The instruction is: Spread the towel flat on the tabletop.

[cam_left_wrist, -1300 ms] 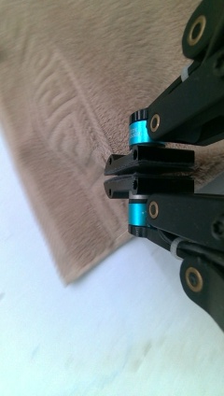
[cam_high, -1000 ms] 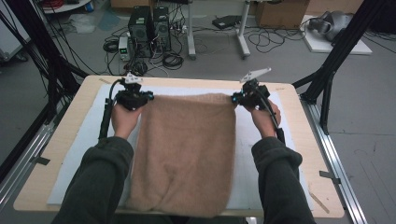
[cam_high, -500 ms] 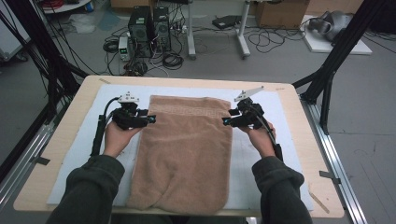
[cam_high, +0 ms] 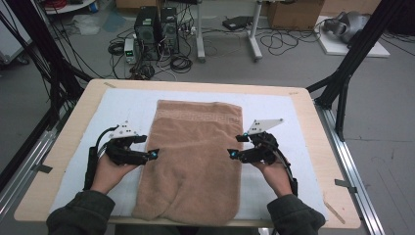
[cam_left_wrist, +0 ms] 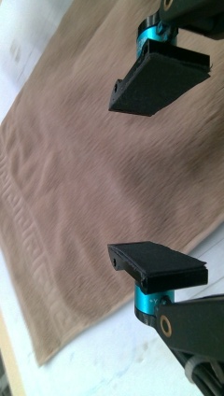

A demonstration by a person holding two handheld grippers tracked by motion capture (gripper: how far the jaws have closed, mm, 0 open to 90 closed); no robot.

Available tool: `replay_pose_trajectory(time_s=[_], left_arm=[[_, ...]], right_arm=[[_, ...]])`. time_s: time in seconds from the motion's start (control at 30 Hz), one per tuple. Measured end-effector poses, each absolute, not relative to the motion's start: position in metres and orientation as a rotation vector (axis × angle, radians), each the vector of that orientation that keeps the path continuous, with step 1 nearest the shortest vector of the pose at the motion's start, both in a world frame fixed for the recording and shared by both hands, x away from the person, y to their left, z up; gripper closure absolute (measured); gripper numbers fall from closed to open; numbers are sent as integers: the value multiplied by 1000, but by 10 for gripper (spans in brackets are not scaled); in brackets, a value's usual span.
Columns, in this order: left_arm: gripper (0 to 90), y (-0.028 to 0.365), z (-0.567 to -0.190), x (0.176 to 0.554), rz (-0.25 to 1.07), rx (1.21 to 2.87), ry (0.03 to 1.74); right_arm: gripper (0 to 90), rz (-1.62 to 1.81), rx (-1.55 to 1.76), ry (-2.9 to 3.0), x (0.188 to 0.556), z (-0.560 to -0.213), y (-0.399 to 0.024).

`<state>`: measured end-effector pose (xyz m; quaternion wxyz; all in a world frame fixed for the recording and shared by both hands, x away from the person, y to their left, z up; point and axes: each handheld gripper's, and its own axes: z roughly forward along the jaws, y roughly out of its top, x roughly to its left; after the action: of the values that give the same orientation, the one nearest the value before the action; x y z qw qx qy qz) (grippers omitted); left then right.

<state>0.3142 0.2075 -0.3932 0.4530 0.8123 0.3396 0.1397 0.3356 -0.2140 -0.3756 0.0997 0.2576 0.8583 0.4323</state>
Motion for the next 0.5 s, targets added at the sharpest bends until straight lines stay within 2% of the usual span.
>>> replay_pose_trajectory(time_s=[0.3,0.5], left_arm=[[262,212,-413,278,303,2005,811],[259,205,-425,264,324,2047,789]], right_arm=[[336,1254,714,2564,304,-394,-214],[333,1235,686,2608,288,-407,-209]])
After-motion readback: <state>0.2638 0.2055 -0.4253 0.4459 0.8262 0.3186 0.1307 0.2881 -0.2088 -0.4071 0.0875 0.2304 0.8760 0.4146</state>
